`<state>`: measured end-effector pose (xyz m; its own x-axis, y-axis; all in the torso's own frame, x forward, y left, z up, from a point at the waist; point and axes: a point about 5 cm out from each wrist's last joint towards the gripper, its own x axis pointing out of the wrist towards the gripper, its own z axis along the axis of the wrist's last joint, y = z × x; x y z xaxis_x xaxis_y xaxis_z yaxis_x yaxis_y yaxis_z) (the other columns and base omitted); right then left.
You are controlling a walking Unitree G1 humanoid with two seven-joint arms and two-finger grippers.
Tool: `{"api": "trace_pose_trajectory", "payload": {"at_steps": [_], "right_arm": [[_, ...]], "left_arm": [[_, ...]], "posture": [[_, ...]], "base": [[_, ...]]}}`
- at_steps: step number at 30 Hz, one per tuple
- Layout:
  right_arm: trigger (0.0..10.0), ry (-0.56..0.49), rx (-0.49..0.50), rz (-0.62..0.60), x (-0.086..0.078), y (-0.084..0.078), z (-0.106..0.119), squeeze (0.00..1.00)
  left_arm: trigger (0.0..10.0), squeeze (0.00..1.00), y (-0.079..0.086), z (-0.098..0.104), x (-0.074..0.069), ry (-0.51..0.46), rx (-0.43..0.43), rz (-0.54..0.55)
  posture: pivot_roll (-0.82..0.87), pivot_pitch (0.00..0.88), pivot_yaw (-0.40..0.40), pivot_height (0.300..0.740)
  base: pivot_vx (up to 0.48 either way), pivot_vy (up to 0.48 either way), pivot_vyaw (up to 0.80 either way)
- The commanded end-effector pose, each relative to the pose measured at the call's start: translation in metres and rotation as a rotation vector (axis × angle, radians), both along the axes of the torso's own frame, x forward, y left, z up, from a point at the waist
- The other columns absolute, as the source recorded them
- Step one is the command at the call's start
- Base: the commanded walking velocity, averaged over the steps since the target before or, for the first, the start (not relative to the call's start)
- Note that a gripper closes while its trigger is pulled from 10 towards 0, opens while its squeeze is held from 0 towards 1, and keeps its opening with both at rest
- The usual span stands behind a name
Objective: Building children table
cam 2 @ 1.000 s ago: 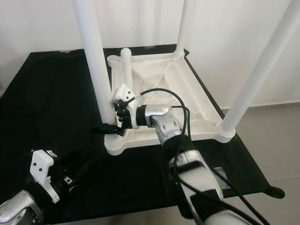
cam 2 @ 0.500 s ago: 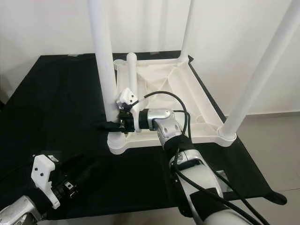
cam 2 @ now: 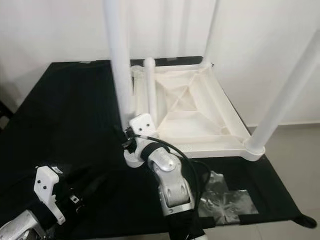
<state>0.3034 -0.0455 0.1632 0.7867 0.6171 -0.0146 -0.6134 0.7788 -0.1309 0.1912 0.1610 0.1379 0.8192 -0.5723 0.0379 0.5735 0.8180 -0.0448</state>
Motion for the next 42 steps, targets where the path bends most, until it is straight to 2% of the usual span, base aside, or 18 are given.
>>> {"api": "trace_pose_trajectory", "payload": {"at_steps": [1, 2, 3, 4, 5, 8, 10, 11, 12, 13, 14, 15, 18, 20, 26, 27, 31, 42], "right_arm": [[0.0, 0.129, -0.095, -0.05, 0.002, -0.008, -0.029, 0.0], [0.9, 0.132, -0.103, -0.057, 0.004, -0.009, -0.028, 0.0], [0.9, 0.132, -0.103, -0.057, 0.004, -0.009, -0.028, 0.0], [10.0, 0.143, -0.101, -0.067, 0.006, -0.009, -0.024, 0.0], [10.0, 0.144, -0.082, -0.038, 0.008, -0.008, -0.018, 1.0], [10.0, 0.134, -0.025, 0.062, 0.01, -0.003, -0.005, 1.0], [10.0, 0.087, 0.014, 0.201, 0.012, 0.001, 0.011, 1.0], [10.0, 0.037, 0.018, 0.333, 0.014, 0.002, 0.022, 1.0], [10.0, 0.037, 0.018, 0.333, 0.014, 0.002, 0.022, 1.0], [10.0, 0.004, 0.012, 0.416, 0.014, 0.001, 0.029, 1.0], [10.0, -0.028, -0.019, 0.533, 0.016, -0.003, 0.035, 0.72], [10.0, -0.042, -0.058, 0.611, 0.023, -0.009, 0.039, 0.0], [10.0, -0.041, -0.096, 0.672, 0.034, -0.017, 0.044, 0.0], [10.0, -0.04, -0.119, 0.673, 0.05, -0.021, 0.053, 0.0], [10.0, -0.002, -0.101, 0.701, 0.059, -0.023, 0.058, 0.0], [0.2, 0.022, -0.112, 0.709, 0.063, -0.025, 0.056, 0.0], [0.0, 0.055, -0.172, 0.695, 0.068, -0.028, 0.045, 0.0], [0.0, 0.098, -0.196, 0.652, 0.066, -0.043, 0.022, 0.0]], "left_arm": [[10.0, 0.0, 0.003, -0.004, 0.0, 0.023, 0.012, 0.004], [10.0, 0.0, 0.003, -0.004, 0.001, 0.02, 0.012, 0.009], [10.0, 0.0, 0.003, -0.004, 0.001, 0.02, 0.012, 0.009], [10.0, 0.0, 0.003, -0.003, 0.001, 0.017, 0.011, 0.015], [10.0, 0.0, 0.003, -0.003, 0.002, 0.014, 0.011, 0.02], [10.0, 0.0, 0.002, -0.003, 0.003, 0.013, 0.011, 0.023], [10.0, 0.0, 0.002, -0.003, 0.004, 0.013, 0.009, 0.024], [10.0, 0.0, 0.002, -0.003, 0.004, 0.013, 0.009, 0.025], [10.0, 0.0, 0.002, -0.003, 0.004, 0.013, 0.009, 0.025], [10.0, 0.0, 0.002, -0.004, 0.005, 0.014, 0.008, 0.025], [10.0, 0.0, 0.003, -0.004, 0.006, 0.014, 0.009, 0.025], [10.0, 0.0, 0.003, -0.005, 0.006, 0.015, 0.01, 0.026], [10.0, 0.0, 0.004, -0.005, 0.007, 0.016, 0.012, 0.026], [10.0, 0.0, 0.004, -0.006, 0.008, 0.017, 0.014, 0.027], [10.0, 0.0, 0.004, -0.007, 0.008, 0.019, 0.017, 0.028], [10.0, 0.0, 0.005, -0.007, 0.008, 0.019, 0.018, 0.028], [10.0, 0.0, 0.005, -0.008, 0.008, 0.018, 0.021, 0.029], [10.0, 0.0, 0.003, -0.007, 0.007, 0.013, 0.021, 0.034]], "posture": [[0.02, 0.112, 0.0, 0.74], [0.02, 0.111, -0.002, 0.74], [0.02, 0.111, -0.002, 0.74], [0.02, 0.111, -0.002, 0.74], [0.02, 0.107, -0.004, 0.74], [0.03, 0.104, -0.005, 0.74], [0.03, 0.101, -0.002, 0.74], [0.03, 0.096, 0.001, 0.74], [0.03, 0.096, 0.001, 0.74], [0.04, 0.095, 0.002, 0.74], [0.05, 0.093, 0.005, 0.74], [0.05, 0.087, 0.005, 0.74], [0.05, 0.086, 0.006, 0.74], [0.06, 0.079, 0.009, 0.74], [0.07, 0.076, 0.008, 0.74], [0.07, 0.077, 0.007, 0.74], [0.07, 0.077, 0.005, 0.74], [0.06, 0.09, 0.001, 0.74]], "base": [[0.0, 0.0, 0.0], [0.0, 0.0, 0.0], [0.0, 0.0, 0.0], [0.0, 0.0, 0.0], [0.0, 0.0, 0.0], [0.0, 0.0, 0.0], [0.0, 0.0, 0.0], [0.0, 0.0, 0.0], [0.0, 0.0, 0.0], [0.0, 0.0, 0.0], [0.0, 0.0, 0.0], [0.0, 0.0, 0.0], [0.0, 0.0, 0.0], [0.0, 0.0, 0.0], [0.0, 0.0, 0.0], [0.0, 0.0, 0.0], [0.0, 0.0, 0.0], [0.0, 0.0, 0.0]]}}
